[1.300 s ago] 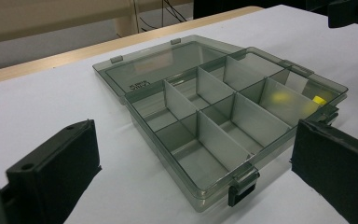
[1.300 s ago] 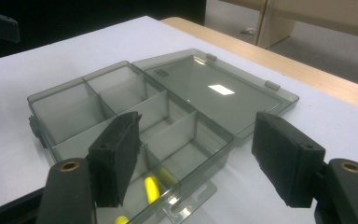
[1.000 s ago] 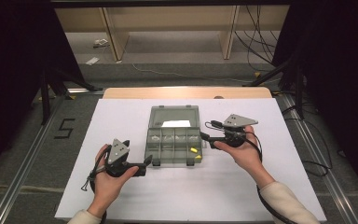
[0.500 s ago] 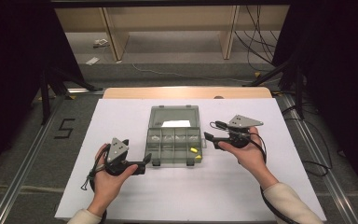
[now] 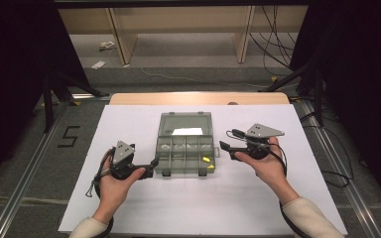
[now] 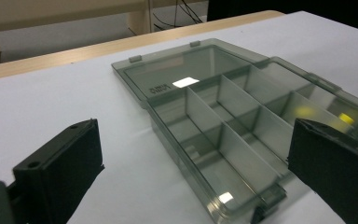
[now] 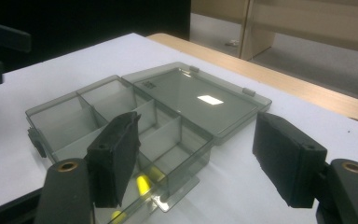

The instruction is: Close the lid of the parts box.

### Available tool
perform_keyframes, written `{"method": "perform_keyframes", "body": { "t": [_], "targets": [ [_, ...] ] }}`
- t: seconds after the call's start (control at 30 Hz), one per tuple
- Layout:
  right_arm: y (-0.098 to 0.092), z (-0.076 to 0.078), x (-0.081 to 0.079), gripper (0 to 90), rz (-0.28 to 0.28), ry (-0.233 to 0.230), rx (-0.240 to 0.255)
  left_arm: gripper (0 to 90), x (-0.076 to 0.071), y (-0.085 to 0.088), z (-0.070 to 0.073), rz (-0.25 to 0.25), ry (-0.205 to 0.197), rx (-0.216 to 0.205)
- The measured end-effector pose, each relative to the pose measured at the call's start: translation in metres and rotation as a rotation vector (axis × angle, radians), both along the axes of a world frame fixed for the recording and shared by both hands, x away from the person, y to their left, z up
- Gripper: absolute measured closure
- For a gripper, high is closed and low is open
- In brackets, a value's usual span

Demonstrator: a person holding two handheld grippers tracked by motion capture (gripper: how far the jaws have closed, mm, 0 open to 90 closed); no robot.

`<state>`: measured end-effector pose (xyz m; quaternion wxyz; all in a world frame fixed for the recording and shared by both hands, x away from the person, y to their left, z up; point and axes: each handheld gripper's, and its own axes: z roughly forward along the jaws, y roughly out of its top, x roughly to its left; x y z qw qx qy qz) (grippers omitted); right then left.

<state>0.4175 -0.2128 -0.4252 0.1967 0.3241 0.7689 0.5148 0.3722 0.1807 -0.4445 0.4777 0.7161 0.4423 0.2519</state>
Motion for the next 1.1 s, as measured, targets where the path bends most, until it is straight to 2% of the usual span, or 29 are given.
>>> {"method": "perform_keyframes", "body": {
  "t": [0.13, 0.23, 0.3, 0.37, 0.47, 0.63, 0.73, 0.8, 0.9, 0.93, 1.0, 1.1],
  "targets": [
    [-0.002, 0.003, -0.003, 32.4, -0.002, -0.009, 0.009, 5.2, 0.024, 0.003, 0.006, 0.026, 0.020, -0.016],
    [-0.004, 0.002, -0.006, 32.3, -0.004, -0.009, 0.008, 7.1, 0.052, 0.000, 0.010, 0.038, 0.058, -0.007],
    [-0.006, 0.001, -0.007, 32.3, -0.006, -0.007, 0.006, 7.8, 0.069, -0.004, 0.012, 0.036, 0.088, 0.002],
    [-0.008, 0.000, -0.006, 32.1, -0.009, -0.002, 0.007, 9.5, 0.091, -0.008, 0.015, 0.051, 0.119, 0.027],
    [-0.011, 0.000, -0.005, 32.1, -0.016, -0.004, 0.013, 14.2, 0.118, -0.011, 0.017, 0.085, 0.165, 0.035],
    [-0.016, 0.000, -0.004, 32.0, -0.022, 0.002, 0.016, 19.9, 0.157, -0.015, 0.010, 0.140, 0.274, 0.038],
    [-0.018, 0.001, -0.003, 32.1, -0.023, -0.001, 0.019, 27.4, 0.171, -0.020, 0.003, 0.159, 0.326, 0.062],
    [-0.018, 0.001, -0.003, 32.0, -0.023, 0.001, 0.023, 31.0, 0.179, -0.026, -0.003, 0.169, 0.389, 0.057],
    [-0.019, 0.001, -0.003, 32.0, -0.026, 0.003, 0.024, 39.3, 0.185, -0.034, -0.010, 0.191, 0.431, 0.071],
    [-0.019, 0.001, -0.003, 32.0, -0.025, 0.003, 0.024, 41.8, 0.188, -0.036, -0.012, 0.198, 0.447, 0.090],
    [-0.019, 0.001, -0.003, 32.0, -0.023, 0.003, 0.025, 45.6, 0.192, -0.040, -0.016, 0.203, 0.472, 0.103],
    [-0.019, 0.002, -0.003, 32.0, -0.021, 0.004, 0.023, 53.1, 0.197, -0.042, -0.020, 0.212, 0.498, 0.094]
  ]
}}
